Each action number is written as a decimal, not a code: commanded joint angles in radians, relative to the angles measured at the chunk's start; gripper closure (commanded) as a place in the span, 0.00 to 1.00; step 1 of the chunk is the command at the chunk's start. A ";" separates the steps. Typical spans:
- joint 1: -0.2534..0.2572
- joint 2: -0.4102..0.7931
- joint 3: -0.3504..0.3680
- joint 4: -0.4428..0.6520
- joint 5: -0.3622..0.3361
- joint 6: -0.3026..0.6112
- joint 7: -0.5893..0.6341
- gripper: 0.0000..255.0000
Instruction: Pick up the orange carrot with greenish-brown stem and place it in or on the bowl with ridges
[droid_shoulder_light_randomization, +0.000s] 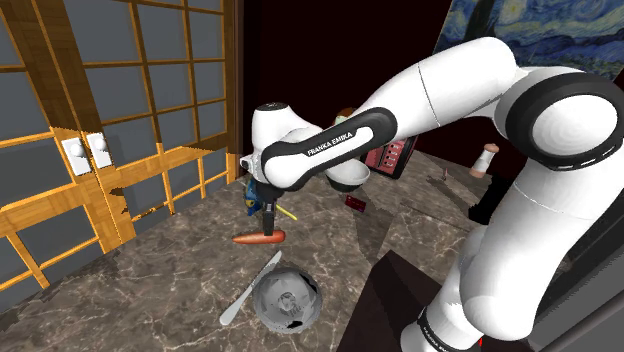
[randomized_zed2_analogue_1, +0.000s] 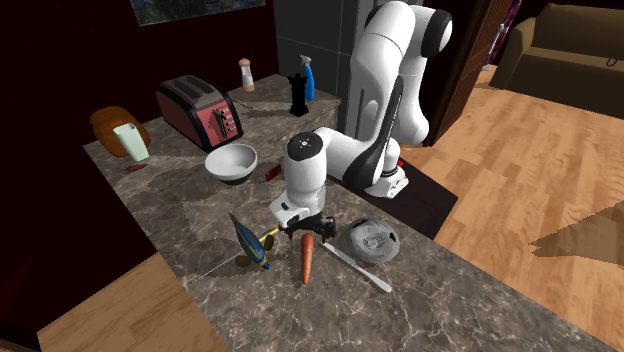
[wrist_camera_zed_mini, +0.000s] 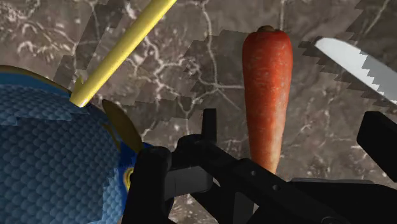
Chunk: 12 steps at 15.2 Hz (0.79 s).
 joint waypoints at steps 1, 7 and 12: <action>0.014 0.066 0.013 0.035 -0.024 0.040 -0.019 0.00; 0.017 0.119 0.013 0.019 -0.041 0.110 -0.014 0.00; 0.018 0.142 0.011 0.009 -0.047 0.143 -0.009 0.00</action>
